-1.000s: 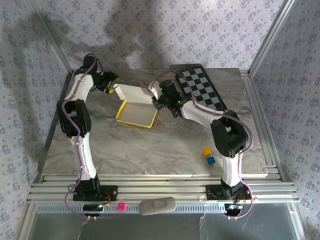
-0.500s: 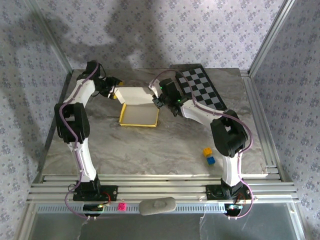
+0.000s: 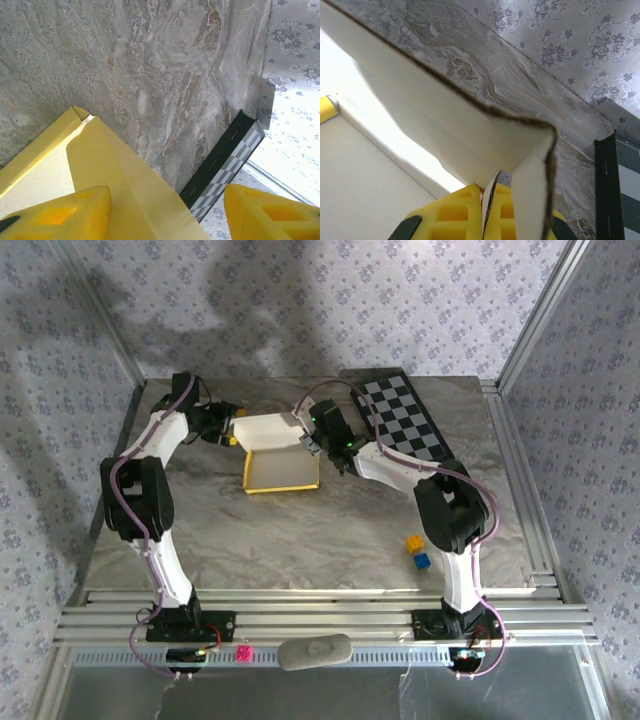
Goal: Fold the paper box
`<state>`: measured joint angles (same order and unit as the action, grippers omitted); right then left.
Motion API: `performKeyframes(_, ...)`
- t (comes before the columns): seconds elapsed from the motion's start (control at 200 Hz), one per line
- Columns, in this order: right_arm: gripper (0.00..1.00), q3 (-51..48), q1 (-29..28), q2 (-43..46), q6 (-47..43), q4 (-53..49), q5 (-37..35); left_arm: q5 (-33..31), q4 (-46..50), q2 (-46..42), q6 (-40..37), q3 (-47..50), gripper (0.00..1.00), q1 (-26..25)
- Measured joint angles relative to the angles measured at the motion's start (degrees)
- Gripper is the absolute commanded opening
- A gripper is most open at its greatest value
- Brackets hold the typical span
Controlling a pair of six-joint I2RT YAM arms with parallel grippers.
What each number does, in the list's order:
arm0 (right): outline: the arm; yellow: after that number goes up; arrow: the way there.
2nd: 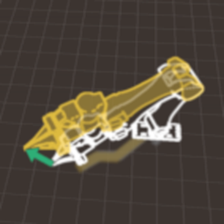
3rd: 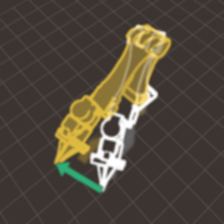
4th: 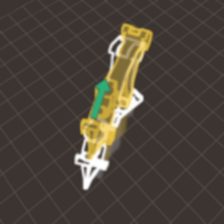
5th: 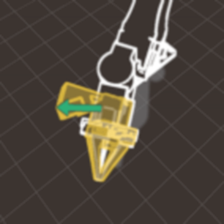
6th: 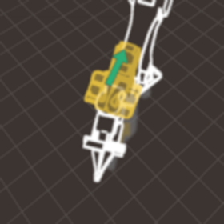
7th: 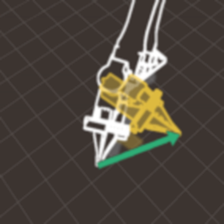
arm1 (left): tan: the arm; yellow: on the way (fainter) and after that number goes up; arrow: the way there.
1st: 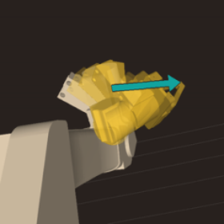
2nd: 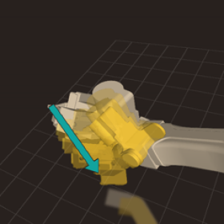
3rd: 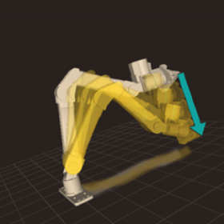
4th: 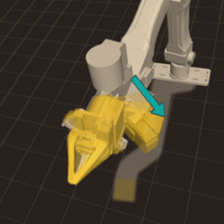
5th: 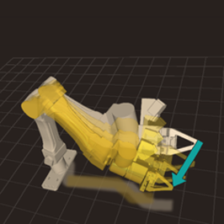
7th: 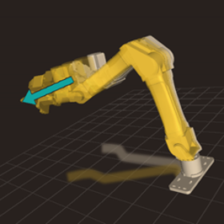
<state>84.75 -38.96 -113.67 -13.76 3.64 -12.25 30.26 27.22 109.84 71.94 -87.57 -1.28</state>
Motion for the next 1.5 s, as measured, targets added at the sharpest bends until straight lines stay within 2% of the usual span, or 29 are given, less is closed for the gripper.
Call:
performKeyframes(0.13, 0.00, 0.04, -0.15, -0.39, 0.94, 0.20, -0.74, 0.02, -1.68, -0.37, 1.66, 0.94, 0.59, 0.00)
performKeyframes(0.435, 0.00, 0.07, -0.13, -1.22, 2.99, 0.57, -2.10, 0.15, -5.86, -0.70, 4.26, 4.70, 0.46, -0.63)
performKeyframes(0.685, 0.00, 0.07, -0.13, -1.33, 4.24, 0.96, -2.82, 0.04, -6.88, -1.11, 5.11, 5.70, 0.42, -1.01)
performKeyframes(1.004, 0.00, 0.04, 0.24, -1.44, 5.35, 1.33, -3.69, -0.09, -9.70, -2.47, 8.15, 8.48, 0.41, -2.25)
performKeyframes(1.174, 0.00, 0.04, 0.26, -1.44, 5.42, 2.05, -4.11, -1.11, -10.62, -3.80, 10.67, 9.31, 0.47, -2.64)
performKeyframes(1.499, 0.00, -0.44, 0.31, -1.42, 5.40, 3.06, -4.50, -1.88, -8.50, -4.72, 11.96, 9.29, 0.49, -3.04)
